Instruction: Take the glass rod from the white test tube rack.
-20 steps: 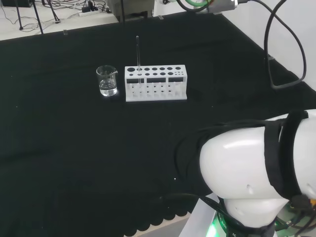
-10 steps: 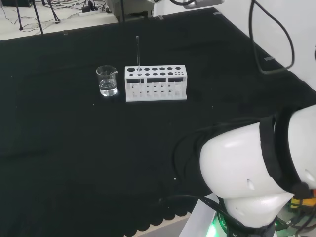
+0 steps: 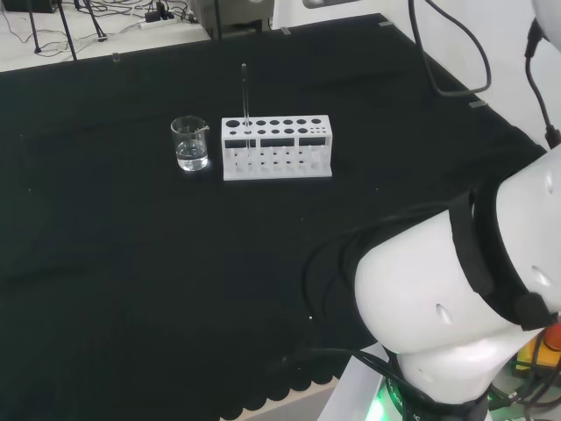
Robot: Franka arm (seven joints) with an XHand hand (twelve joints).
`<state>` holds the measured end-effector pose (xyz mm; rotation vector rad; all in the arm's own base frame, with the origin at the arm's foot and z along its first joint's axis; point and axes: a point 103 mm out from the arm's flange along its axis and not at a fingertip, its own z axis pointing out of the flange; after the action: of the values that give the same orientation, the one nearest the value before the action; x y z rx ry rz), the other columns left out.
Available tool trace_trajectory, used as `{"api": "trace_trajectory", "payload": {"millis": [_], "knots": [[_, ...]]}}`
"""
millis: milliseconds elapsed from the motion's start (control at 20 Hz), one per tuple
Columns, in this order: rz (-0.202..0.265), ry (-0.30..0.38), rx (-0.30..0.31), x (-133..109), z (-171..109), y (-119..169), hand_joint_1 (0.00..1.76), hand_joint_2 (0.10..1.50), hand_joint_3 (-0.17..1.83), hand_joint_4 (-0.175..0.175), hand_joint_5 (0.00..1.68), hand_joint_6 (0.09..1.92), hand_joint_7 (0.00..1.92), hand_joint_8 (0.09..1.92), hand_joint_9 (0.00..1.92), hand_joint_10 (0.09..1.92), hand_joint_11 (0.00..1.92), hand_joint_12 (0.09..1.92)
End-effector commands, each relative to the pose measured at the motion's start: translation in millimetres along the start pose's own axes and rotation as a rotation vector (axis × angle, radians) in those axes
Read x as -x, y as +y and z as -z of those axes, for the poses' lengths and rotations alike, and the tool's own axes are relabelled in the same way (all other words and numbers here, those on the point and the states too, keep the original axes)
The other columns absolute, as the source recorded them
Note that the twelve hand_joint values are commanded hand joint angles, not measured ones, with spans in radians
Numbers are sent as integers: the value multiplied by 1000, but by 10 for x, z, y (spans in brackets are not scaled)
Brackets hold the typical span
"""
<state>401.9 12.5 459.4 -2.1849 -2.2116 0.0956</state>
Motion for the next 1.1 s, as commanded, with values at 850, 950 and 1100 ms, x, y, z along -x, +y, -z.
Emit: {"api": "trace_trajectory", "payload": {"millis": [850, 950, 1100], "knots": [[117, 71, -42, 97, -851, 838, 619, 899, 487, -136, 70, 87, 0, 731, 57, 915, 0, 1324], [122, 68, -54, 81, -908, 889, 618, 900, 488, -137, 72, 87, 0, 742, 62, 917, 0, 1330], [122, 68, -59, 77, -975, 958, 617, 900, 490, -138, 76, 87, 0, 761, 70, 918, 0, 1342]]}}
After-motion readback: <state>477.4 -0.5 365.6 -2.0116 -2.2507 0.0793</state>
